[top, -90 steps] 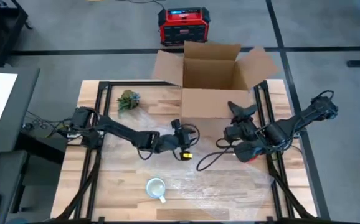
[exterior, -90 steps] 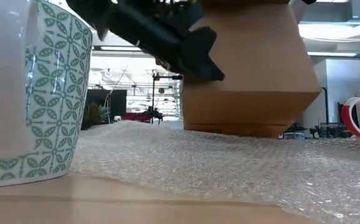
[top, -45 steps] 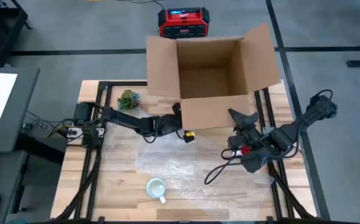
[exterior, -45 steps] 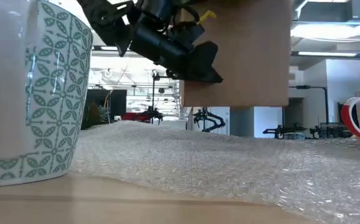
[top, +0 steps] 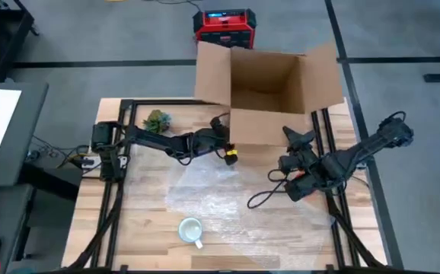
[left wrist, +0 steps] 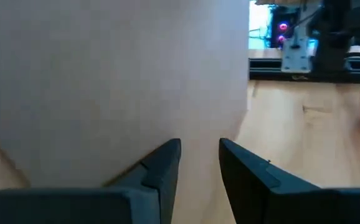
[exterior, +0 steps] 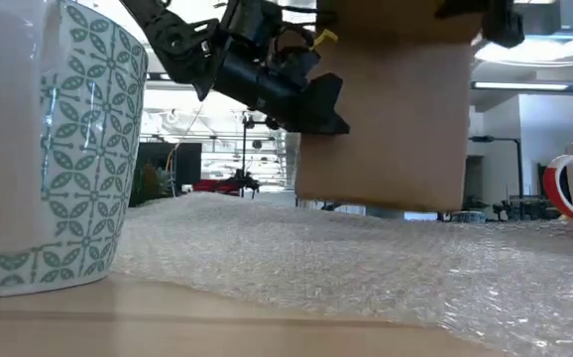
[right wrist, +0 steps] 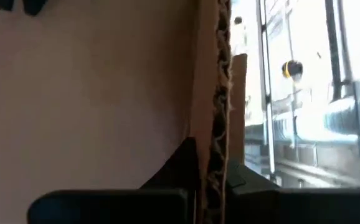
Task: Wrap mug
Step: Adjust the brown cardboard box
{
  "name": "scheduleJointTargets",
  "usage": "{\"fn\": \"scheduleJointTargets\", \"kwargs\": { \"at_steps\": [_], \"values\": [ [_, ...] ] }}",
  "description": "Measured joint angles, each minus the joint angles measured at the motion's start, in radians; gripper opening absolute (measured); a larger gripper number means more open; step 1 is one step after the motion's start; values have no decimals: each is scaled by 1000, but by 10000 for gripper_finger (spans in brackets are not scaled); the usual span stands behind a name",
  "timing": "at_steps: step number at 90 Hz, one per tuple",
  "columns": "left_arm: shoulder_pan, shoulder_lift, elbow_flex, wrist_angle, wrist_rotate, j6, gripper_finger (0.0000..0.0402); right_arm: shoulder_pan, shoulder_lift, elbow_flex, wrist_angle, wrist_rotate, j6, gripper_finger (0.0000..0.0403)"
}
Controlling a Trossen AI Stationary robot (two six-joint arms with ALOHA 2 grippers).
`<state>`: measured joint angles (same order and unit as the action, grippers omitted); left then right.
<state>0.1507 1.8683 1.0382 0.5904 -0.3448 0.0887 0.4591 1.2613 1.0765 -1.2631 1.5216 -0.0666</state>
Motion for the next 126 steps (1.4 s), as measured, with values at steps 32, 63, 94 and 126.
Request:
{"fn": "scheduleJointTargets", "kwargs": {
  "at_steps": [32, 63, 94, 126],
  "values": [
    [-4, 164, 44, 31, 4, -24, 97, -40, 0, -175, -24, -52, 156, 0],
    [-61, 29, 48, -96, -32, 1, 97, -40, 0, -192, -19, -76, 186, 6],
    [-156, -195, 48, -452, -218, -30, 97, -41, 0, -194, -23, -137, 206, 96],
    [-285, -338, 48, -687, -220, -163, 97, 1, -113, -175, -23, -210, 226, 198]
  ]
}}
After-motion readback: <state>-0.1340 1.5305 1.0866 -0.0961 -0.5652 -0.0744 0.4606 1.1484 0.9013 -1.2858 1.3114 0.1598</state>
